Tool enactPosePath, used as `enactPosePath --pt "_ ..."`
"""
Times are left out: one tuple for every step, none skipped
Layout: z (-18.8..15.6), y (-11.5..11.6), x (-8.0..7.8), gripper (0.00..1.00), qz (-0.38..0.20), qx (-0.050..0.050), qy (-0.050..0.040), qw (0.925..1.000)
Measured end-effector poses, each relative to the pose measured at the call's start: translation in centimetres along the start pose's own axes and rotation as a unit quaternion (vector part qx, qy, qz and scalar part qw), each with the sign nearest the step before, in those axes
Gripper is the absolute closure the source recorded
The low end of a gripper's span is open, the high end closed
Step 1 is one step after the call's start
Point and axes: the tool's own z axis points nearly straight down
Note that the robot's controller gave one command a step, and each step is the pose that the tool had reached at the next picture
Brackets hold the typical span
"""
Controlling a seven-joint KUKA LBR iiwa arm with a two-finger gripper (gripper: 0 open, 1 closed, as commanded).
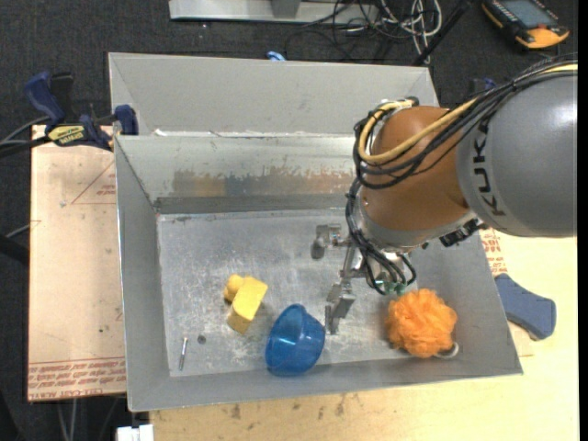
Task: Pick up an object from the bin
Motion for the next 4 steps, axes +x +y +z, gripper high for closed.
enactPosePath --pt "-0.4 0.0 -0.2 0.00 0.001 0.000 -0.0040 1.0000" --pt "2.1 1.2 0.6 0.00 -0.056 0.001 -0.0082 0.9984" --pt "5.4 4.6 3.7 0.00 -0.202 0.001 -0.0022 0.9795" --pt "4.7 7.4 3.0 0.00 -0.207 0.001 -0.0040 0.9783"
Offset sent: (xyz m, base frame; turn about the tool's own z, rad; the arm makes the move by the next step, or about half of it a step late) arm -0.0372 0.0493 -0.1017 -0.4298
